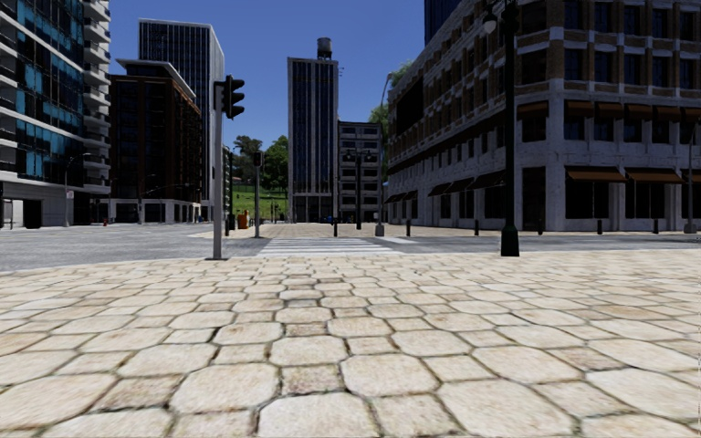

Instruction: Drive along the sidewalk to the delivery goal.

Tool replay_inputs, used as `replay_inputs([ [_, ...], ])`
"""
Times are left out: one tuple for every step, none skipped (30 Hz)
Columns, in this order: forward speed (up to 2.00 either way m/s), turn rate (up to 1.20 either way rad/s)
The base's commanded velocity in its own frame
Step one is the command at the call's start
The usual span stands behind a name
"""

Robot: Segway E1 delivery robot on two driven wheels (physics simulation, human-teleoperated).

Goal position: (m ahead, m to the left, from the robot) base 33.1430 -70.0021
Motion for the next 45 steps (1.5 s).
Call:
replay_inputs([
  [2.0,0.23],
  [2.0,0.26],
  [2.0,0.27],
  [2.0,0.28],
  [2.0,0.28],
  [2.0,0.28],
  [2.0,0.28],
  [2.0,0.28],
  [2.0,0.28],
  [2.0,0.24],
  [2.0,0.24],
  [2.0,0.16],
  [2.0,0.0],
  [2.0,0.0],
  [2.0,0.0],
  [2.0,0.0],
  [2.0,0.0],
  [2.0,0.0],
  [2.0,0.0],
  [2.0,0.0],
  [2.0,0.0],
  [2.0,0.0],
  [2.0,0.0],
  [2.0,0.0],
  [2.0,0.0],
  [2.0,0.0],
  [2.0,0.02],
  [2.0,0.09],
  [2.0,0.09],
  [2.0,0.13],
  [2.0,0.13],
  [2.0,0.14],
  [2.0,0.15],
  [2.0,0.15],
  [2.0,0.16],
  [2.0,0.17],
  [2.0,0.18],
  [2.0,0.18],
  [2.0,0.18],
  [2.0,0.18],
  [2.0,0.18],
  [2.0,0.18],
  [2.0,0.18],
  [2.0,0.18],
  [2.0,0.18],
])
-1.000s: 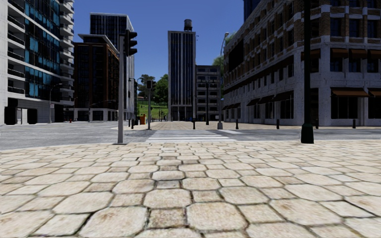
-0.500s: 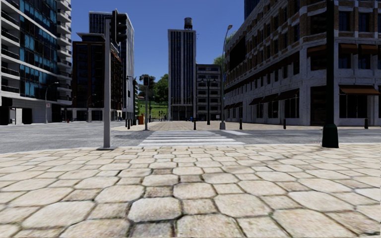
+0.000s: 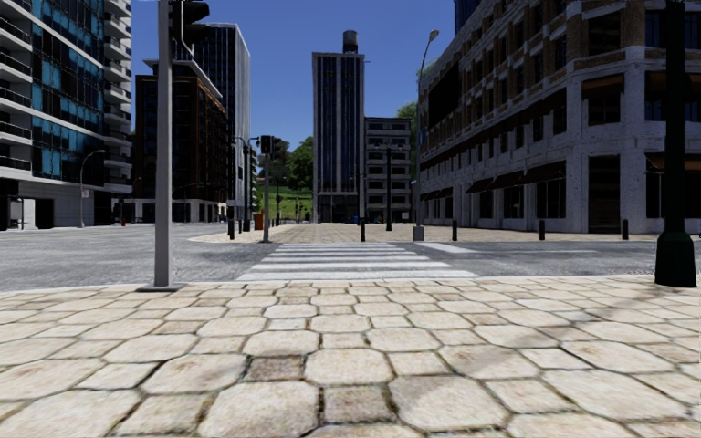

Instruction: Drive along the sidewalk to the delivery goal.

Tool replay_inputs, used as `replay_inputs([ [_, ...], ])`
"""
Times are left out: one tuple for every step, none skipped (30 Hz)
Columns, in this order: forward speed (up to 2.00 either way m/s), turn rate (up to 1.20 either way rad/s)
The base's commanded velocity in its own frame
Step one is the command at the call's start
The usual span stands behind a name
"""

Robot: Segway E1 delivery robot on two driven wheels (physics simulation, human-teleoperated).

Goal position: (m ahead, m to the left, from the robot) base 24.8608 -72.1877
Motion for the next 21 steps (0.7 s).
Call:
replay_inputs([
  [2.0,0.18],
  [2.0,0.18],
  [2.0,0.18],
  [2.0,0.18],
  [2.0,0.19],
  [2.0,0.19],
  [2.0,0.19],
  [2.0,0.19],
  [2.0,0.19],
  [2.0,0.19],
  [2.0,0.19],
  [2.0,0.19],
  [2.0,0.19],
  [2.0,0.19],
  [2.0,0.19],
  [2.0,0.19],
  [2.0,0.19],
  [2.0,0.19],
  [2.0,0.19],
  [2.0,0.19],
  [2.0,0.19],
])
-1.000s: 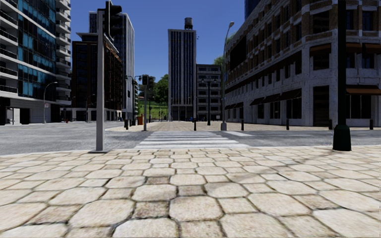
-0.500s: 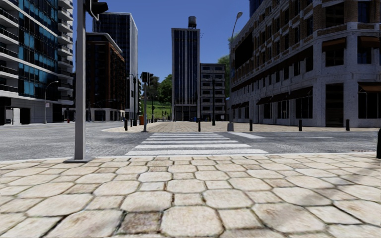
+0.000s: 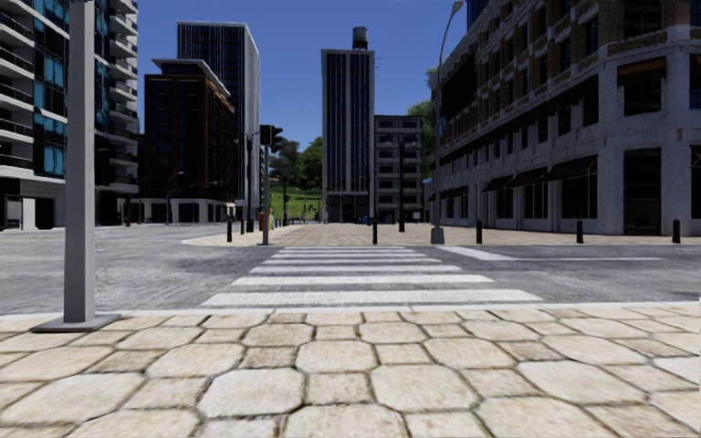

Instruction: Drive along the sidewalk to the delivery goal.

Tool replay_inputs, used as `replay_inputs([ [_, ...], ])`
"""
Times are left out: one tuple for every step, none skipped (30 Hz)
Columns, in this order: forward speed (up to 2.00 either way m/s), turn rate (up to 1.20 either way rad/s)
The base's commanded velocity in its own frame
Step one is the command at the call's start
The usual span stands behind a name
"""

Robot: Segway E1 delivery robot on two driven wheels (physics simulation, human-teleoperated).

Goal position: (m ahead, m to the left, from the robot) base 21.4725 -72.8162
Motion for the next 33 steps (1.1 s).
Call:
replay_inputs([
  [2.0,0.19],
  [2.0,0.19],
  [2.0,0.19],
  [2.0,0.22],
  [2.0,0.22],
  [2.0,0.23],
  [2.0,0.24],
  [2.0,0.24],
  [2.0,0.24],
  [2.0,0.24],
  [2.0,0.24],
  [2.0,0.24],
  [2.0,0.23],
  [2.0,0.23],
  [2.0,0.11],
  [2.0,0.01],
  [2.0,0.0],
  [2.0,0.0],
  [2.0,0.0],
  [2.0,0.0],
  [2.0,0.0],
  [2.0,0.0],
  [2.0,0.0],
  [2.0,0.0],
  [2.0,0.0],
  [2.0,0.0],
  [2.0,0.0],
  [2.0,0.0],
  [2.0,0.0],
  [2.0,0.0],
  [2.0,0.0],
  [2.0,0.0],
  [1.97,0.0],
])
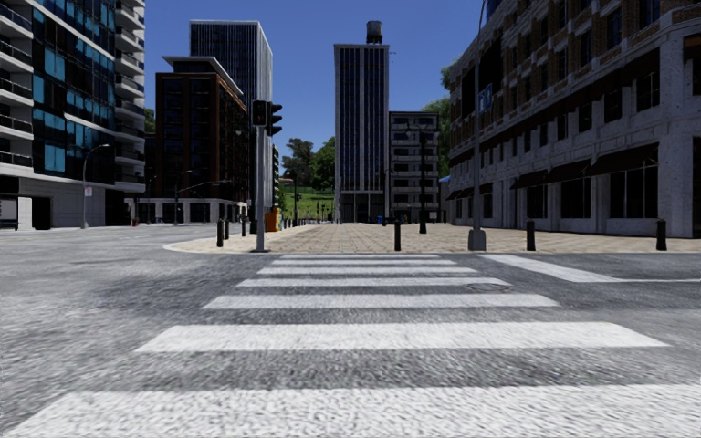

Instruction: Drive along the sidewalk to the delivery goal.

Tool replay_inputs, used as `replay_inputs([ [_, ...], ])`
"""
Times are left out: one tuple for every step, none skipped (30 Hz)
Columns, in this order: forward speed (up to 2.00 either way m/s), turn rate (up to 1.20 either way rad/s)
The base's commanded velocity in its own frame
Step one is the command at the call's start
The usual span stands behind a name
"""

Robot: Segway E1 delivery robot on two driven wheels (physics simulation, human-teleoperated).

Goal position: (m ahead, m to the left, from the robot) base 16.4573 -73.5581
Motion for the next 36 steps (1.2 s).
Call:
replay_inputs([
  [1.97,0.0],
  [1.69,0.0],
  [1.44,0.0],
  [1.28,0.0],
  [1.22,0.0],
  [1.22,0.0],
  [1.21,0.0],
  [1.22,0.0],
  [1.24,0.0],
  [1.24,0.0],
  [1.26,0.0],
  [1.29,0.0],
  [1.35,0.0],
  [1.4,0.0],
  [1.47,0.0],
  [1.47,0.0],
  [1.5,0.0],
  [1.51,0.0],
  [1.52,0.0],
  [1.54,0.0],
  [1.54,0.0],
  [1.58,0.0],
  [1.61,0.0],
  [1.63,0.0],
  [1.63,0.0],
  [1.63,0.0],
  [1.63,0.0],
  [1.64,0.0],
  [1.64,0.0],
  [1.64,0.0],
  [1.64,0.0],
  [1.64,0.0],
  [1.64,0.0],
  [1.65,0.0],
  [1.65,0.0],
  [1.65,0.0],
])
